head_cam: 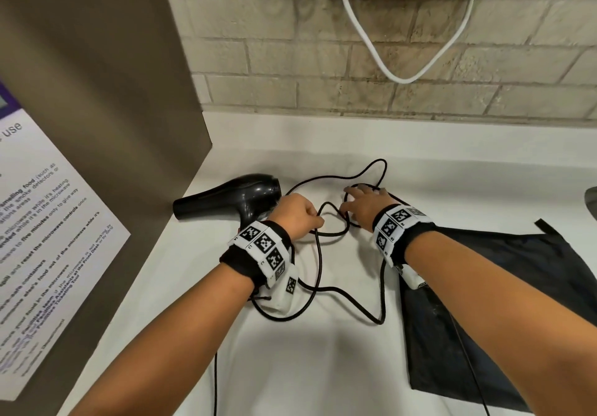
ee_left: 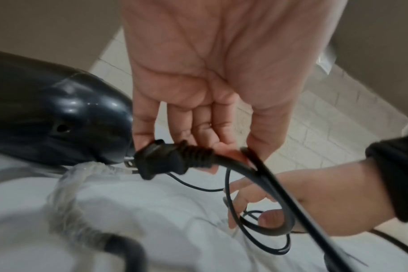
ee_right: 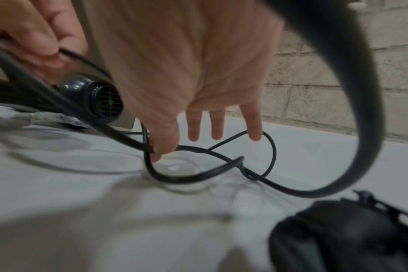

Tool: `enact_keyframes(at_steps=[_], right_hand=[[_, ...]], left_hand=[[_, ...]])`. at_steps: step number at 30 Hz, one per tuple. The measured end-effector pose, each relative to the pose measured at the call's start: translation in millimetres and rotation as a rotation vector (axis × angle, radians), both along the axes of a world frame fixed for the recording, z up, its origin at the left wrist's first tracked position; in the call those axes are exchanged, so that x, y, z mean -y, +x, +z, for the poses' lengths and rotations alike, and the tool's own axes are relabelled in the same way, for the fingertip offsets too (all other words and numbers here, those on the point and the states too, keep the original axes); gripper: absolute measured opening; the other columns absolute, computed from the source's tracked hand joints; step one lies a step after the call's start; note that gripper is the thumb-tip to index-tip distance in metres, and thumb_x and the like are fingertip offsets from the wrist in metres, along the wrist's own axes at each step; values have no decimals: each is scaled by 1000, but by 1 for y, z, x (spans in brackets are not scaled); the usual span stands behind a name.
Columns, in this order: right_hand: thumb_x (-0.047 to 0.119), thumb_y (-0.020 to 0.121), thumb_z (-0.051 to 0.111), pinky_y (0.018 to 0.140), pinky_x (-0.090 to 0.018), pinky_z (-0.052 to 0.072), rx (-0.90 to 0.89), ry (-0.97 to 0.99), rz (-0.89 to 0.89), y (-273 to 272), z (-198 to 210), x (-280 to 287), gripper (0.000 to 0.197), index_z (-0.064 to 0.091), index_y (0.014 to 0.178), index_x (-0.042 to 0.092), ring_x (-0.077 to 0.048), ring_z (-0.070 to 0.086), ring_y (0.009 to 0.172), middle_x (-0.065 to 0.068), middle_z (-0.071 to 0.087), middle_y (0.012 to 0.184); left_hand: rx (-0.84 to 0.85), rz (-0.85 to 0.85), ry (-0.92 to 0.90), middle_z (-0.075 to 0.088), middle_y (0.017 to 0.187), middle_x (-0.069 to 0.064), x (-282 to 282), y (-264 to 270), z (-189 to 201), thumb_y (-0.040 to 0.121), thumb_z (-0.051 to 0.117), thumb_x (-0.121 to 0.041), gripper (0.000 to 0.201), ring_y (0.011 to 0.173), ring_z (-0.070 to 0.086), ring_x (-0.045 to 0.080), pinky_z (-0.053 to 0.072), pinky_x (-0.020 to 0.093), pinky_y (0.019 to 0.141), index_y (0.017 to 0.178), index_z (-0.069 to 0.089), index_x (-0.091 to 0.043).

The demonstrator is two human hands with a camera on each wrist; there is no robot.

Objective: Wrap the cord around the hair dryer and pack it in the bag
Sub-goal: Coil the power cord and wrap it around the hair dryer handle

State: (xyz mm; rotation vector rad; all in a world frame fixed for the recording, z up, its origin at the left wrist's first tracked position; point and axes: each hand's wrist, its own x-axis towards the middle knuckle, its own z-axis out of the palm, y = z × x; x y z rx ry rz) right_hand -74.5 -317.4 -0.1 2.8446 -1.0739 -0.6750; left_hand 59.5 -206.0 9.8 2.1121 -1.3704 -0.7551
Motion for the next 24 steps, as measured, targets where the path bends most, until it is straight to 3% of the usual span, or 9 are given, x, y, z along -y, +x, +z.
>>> enact_keyframes(at_steps=[3,7,10,12,15,17,18,20,24], right_hand=[[10,92,42,113,-55,8,40,-74,35,-2,8,3,34,51,121,26,-25,2,144,-2,12,155],[7,94,40,115,-49,4,172,-110,137,-8,13,15,25,53,112,19,-24,12,143,-3,35,146],[11,95,42,107,-40,27,334,-86,268,-18,22,14,18,56,107,10,-31,35,130,-10,55,121],[13,94,44,96,-43,40,449,-78,296,-27,30,10,20,59,106,7,-33,42,120,-12,59,112],[13,87,51,79,-44,53,656,-231,344,-45,42,8,19,64,98,7,-38,59,98,-15,66,96],[13,83,56,72,-44,53,751,-398,289,-58,50,8,16,65,94,6,-38,63,83,-15,69,87],[12,83,59,70,-44,52,782,-443,227,-65,55,9,15,65,96,6,-39,63,82,-16,69,87],[12,88,56,70,-44,49,815,-461,46,-78,63,12,17,63,102,5,-41,59,88,-18,67,94],[17,93,46,73,-43,48,733,-366,-273,-95,60,23,22,59,110,10,-40,56,94,-17,64,102]], left_hand=[[-34,42,-64,54,61,-5,-3,3,1,80,69,-21,14,60,49,7,41,21,62,73,66,-9],[6,94,-20,58,72,1,-7,7,-1,83,65,-26,19,75,56,16,42,23,73,71,61,-12],[56,154,20,62,85,10,-10,11,1,86,58,-22,19,90,60,25,41,24,75,73,59,-9],[68,189,62,66,96,18,-10,15,2,88,54,-22,24,94,62,31,47,28,76,83,62,-1],[6,224,140,68,88,18,-12,19,0,90,51,-21,29,75,66,31,53,32,57,99,62,6],[-36,252,160,65,68,12,-13,20,0,90,51,-17,25,54,62,24,46,22,38,97,61,5],[-35,255,165,63,63,10,-14,20,0,91,52,-17,24,49,59,21,43,20,36,96,60,5],[-12,248,169,66,67,12,-14,20,0,91,52,-20,26,52,60,22,49,23,48,96,61,4],[49,213,175,69,86,16,-12,22,-5,89,55,-26,32,77,67,27,55,33,73,98,62,4]])
